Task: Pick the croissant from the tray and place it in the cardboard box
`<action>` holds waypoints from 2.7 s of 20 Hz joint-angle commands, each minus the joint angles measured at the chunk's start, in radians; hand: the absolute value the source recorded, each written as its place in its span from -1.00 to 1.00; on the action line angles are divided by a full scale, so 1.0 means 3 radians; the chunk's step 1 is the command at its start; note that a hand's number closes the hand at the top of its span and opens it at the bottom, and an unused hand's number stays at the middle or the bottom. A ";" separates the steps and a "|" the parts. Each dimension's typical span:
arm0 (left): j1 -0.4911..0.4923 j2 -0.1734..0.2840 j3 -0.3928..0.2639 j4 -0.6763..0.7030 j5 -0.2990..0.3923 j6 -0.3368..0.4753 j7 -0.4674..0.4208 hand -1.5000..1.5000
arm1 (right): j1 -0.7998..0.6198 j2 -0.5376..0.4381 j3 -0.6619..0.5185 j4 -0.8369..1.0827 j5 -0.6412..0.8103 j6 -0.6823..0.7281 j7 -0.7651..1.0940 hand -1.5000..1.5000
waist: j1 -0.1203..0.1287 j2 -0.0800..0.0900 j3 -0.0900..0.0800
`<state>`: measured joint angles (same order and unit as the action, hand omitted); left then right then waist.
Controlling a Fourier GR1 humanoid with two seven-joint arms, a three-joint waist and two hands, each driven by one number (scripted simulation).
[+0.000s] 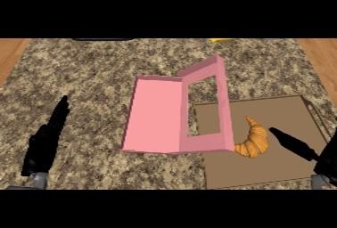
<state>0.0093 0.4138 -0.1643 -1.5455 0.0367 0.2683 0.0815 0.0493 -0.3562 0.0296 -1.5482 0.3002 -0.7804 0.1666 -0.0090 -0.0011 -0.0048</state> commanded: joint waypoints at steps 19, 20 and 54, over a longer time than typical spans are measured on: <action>0.0038 -0.0203 0.0029 0.0174 -0.0132 -0.0064 -0.0208 0.00 | -0.0643 -0.0601 0.0835 -0.1086 0.0315 0.2623 0.3705 -1.00 | 0.0044 0.0003 0.0012; -0.0074 -0.0130 0.0086 -0.0003 -0.0081 -0.0109 0.0089 0.00 | -0.0647 -0.0512 0.0859 -0.0718 0.0388 0.2542 0.3446 -1.00 | 0.0054 0.0005 0.0015; -0.0054 -0.0453 0.0487 0.0040 -0.0452 -0.0516 0.0030 0.00 | -0.0654 0.0530 0.0461 0.0191 0.1401 0.2638 0.2887 -1.00 | 0.0039 0.0005 0.0016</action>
<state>0.0271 0.2857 -0.0384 -1.5415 -0.0922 0.1316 0.0680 -0.0987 -0.2346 0.1860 -1.5925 0.6837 0.0274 1.0305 0.0017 -0.0003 -0.0002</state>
